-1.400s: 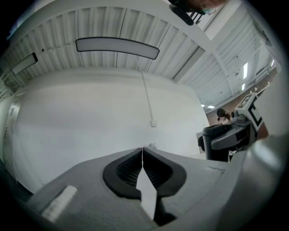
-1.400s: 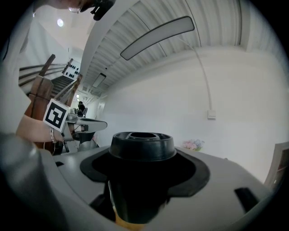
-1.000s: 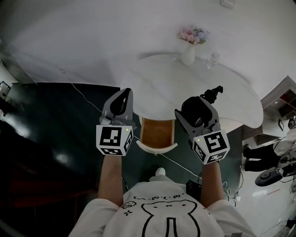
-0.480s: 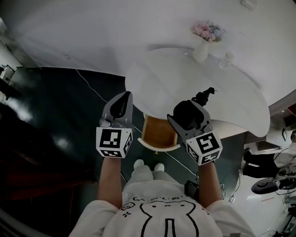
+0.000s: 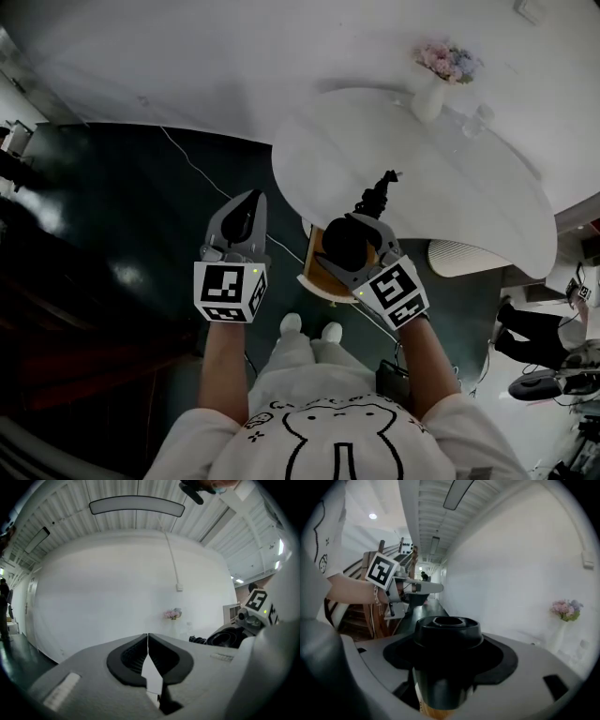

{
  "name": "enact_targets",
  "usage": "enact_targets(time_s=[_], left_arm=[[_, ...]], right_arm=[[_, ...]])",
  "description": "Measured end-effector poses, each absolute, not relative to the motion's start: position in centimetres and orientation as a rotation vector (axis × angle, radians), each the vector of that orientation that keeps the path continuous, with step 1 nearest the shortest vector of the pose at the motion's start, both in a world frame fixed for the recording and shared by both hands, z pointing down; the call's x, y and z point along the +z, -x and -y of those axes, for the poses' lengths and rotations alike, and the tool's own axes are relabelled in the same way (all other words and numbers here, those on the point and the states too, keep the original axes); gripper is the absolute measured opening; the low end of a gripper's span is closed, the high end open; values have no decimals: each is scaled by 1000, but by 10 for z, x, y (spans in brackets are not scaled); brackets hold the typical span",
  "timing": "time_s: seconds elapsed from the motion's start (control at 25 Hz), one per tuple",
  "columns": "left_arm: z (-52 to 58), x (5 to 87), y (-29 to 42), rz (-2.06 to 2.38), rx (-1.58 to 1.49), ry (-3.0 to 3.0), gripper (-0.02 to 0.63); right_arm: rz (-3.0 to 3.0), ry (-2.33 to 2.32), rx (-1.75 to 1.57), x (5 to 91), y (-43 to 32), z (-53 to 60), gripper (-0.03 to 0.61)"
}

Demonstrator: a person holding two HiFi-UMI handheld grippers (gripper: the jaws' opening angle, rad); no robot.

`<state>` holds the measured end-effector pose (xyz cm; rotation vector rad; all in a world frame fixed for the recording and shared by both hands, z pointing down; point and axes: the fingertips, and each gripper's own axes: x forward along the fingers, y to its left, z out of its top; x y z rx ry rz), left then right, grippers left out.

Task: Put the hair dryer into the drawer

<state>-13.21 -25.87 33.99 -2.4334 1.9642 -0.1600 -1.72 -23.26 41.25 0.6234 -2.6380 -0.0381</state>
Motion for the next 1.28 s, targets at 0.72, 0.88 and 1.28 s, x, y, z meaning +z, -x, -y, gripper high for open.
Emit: enact_targets(time_s=[0.72,0.88,1.28], left_arm=[[222,375,197,-2180,-217,2353,17],[217,384,203,-2208,-228,2349,17],[210,403,198,-2218,-268,2385,17]], right_arm=[[2354,206,-323,510,96,160,351],[2217,477,-385,536,88,137,351],[1912,793,-401,594,47,116,351]])
